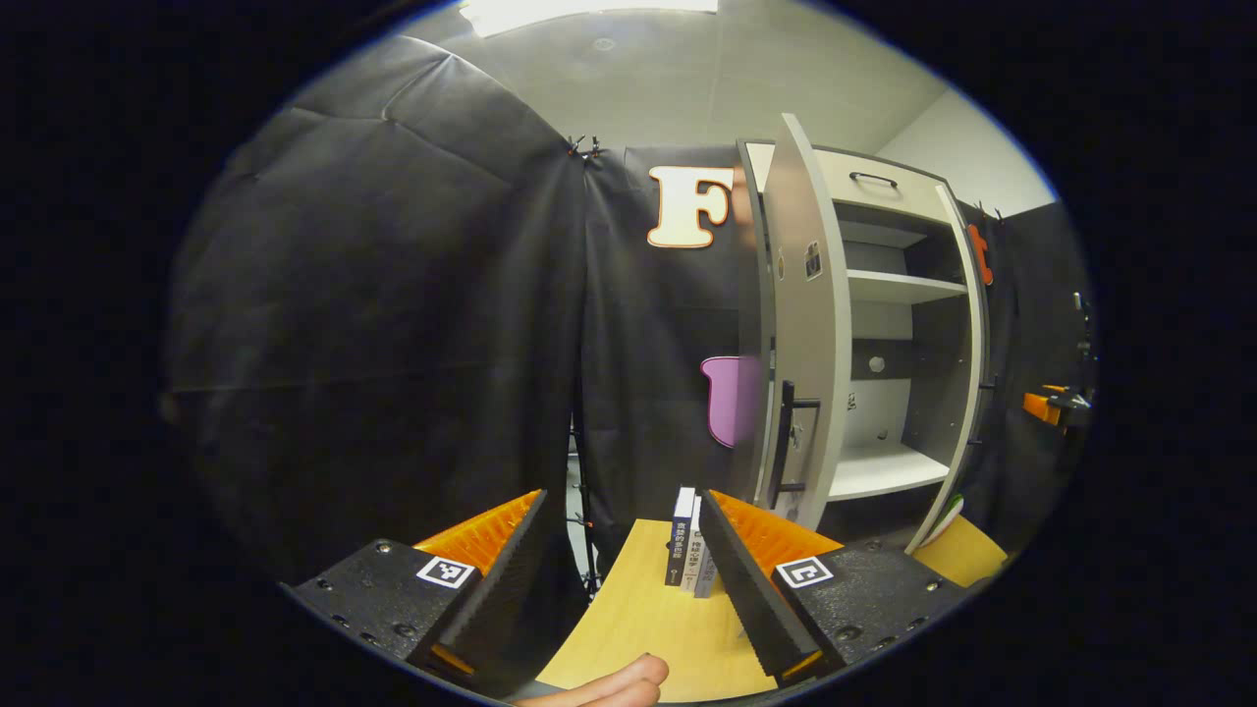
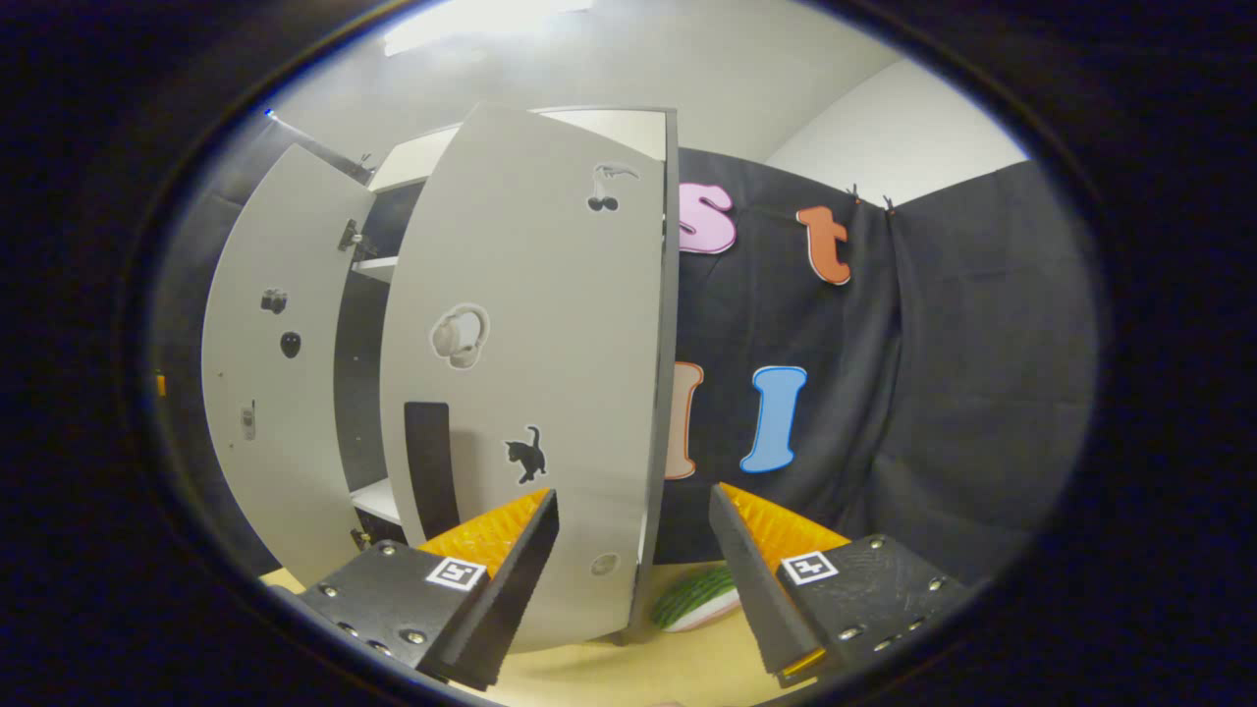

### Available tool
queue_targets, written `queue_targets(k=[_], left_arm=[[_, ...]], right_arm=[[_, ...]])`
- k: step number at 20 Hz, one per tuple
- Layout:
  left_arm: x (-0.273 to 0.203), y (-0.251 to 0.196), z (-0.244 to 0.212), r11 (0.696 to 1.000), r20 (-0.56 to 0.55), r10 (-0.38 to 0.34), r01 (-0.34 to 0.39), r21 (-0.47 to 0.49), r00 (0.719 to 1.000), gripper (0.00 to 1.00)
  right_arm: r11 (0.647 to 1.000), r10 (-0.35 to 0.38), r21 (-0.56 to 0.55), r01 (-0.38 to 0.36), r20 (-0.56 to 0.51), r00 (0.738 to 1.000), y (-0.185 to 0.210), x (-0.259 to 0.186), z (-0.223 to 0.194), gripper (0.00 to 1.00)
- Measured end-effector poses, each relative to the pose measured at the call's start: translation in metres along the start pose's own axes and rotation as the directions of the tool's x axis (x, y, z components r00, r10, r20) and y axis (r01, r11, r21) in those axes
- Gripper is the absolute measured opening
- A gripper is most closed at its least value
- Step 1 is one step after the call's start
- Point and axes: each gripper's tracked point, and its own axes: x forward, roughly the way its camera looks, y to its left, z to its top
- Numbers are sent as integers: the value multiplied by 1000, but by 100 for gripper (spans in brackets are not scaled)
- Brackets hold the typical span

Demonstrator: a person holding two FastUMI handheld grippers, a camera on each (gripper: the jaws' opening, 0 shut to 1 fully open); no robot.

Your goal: Grasp the bottle in the cabinet with the left hand and place it on the coaster, then close the right door with the right hand and the left door with the left hand.

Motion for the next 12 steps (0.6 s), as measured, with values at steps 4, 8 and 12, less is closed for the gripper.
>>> queue_targets(k=[4,8,12], left_arm=[[26,-7,-9,999,-18,-45,45,-14,999,95],[64,-25,-17,995,-42,-86,84,-57,995,96],[98,-42,-13,992,-41,-105,102,-70,994,96]], right_arm=[[1000,-7,-10,7,8,1000,-7,-20,6,94],[1000,-9,-29,9,2,1000,-13,-42,13,91],[999,-30,-14,31,21,999,-25,-60,17,94]])
